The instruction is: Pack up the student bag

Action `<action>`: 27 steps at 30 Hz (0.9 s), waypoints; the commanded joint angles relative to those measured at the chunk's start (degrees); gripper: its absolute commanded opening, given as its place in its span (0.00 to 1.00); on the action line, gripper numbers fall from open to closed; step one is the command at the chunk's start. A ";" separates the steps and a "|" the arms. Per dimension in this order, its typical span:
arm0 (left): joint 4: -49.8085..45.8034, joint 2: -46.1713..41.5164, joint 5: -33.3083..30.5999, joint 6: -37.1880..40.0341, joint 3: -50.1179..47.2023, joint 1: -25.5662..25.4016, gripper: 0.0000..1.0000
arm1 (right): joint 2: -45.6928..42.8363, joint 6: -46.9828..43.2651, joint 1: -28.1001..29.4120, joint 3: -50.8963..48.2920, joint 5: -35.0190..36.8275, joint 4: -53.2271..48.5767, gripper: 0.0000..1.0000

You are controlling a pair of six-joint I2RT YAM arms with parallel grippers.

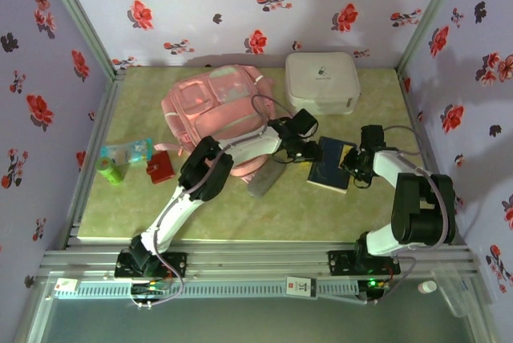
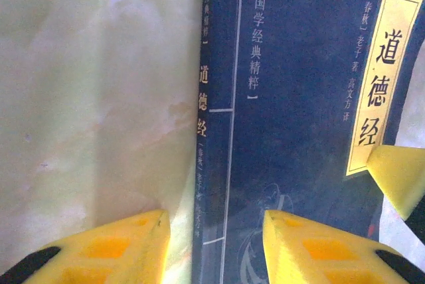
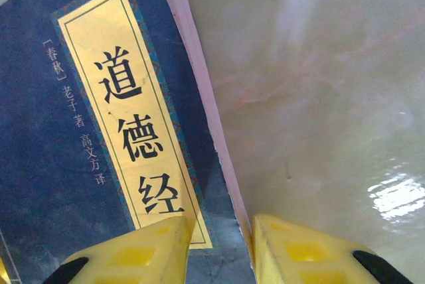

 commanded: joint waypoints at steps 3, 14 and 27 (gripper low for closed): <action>-2.04 1.37 0.71 -1.33 1.58 0.08 0.40 | 1.77 -0.88 -0.04 0.55 -3.40 0.66 0.31; 2.07 -1.35 5.16 -4.34 -0.69 1.08 0.38 | 3.62 0.44 -0.04 -0.29 -10.51 4.31 0.31; 15.21 -11.40 10.81 -10.26 -11.48 2.43 0.32 | 4.37 2.56 -0.04 -0.58 -14.17 7.47 0.31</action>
